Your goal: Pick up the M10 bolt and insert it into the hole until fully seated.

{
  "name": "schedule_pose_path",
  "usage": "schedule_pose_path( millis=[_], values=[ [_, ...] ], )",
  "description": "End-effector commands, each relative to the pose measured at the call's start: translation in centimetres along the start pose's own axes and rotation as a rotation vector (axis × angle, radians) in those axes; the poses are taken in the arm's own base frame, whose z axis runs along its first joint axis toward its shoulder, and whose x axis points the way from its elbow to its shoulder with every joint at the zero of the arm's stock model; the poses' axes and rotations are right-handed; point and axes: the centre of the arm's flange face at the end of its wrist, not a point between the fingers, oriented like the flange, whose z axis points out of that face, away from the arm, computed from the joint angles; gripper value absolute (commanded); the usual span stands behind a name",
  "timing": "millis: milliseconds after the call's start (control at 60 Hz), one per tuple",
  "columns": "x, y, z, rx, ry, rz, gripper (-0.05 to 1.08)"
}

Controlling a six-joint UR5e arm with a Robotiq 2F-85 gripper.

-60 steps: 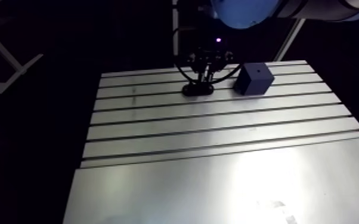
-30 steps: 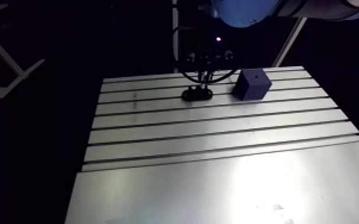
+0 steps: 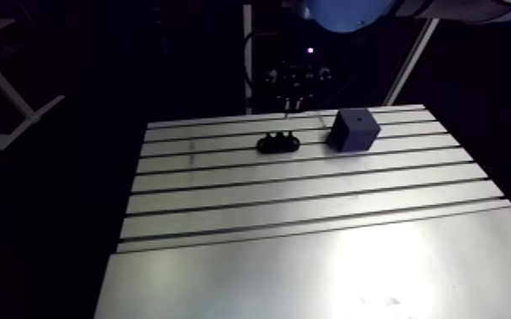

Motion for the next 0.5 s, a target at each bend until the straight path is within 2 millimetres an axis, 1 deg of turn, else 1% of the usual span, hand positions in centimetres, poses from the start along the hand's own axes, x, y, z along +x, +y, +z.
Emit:
schedule_pose_path(
  millis=[17, 67, 83, 100, 117, 167, 200, 317, 333, 417, 450, 500],
  values=[
    [0.3, 0.2, -2.0, 0.009, -0.044, 0.003, 1.05],
    [0.3, 0.2, -2.3, 0.012, -0.056, 0.003, 1.05],
    [0.3, 0.2, -2.8, 0.012, -0.058, 0.005, 1.06],
    [0.3, 0.2, -2.8, 0.012, -0.058, 0.005, 1.06],
    [0.5, 0.4, -3.5, 0.01, -0.052, 0.005, 1.06],
    [0.6, 0.4, -4.1, 0.008, -0.048, 0.004, 1.07],
    [0.9, 0.4, -5.0, 0.007, -0.059, 0.005, 1.07],
    [1.4, 0.7, -6.4, 0.007, -0.08, 0.008, 1.08],
    [1.6, 1.0, -6.9, 0.006, -0.08, 0.012, 1.08],
    [1.9, 1.7, -7.6, 0.005, -0.082, 0.021, 1.08],
    [2.2, 2.6, -8.3, 0.005, -0.09, 0.034, 1.08],
    [2.3, 3.1, -8.6, 0.007, -0.098, 0.042, 1.08]
  ],
)
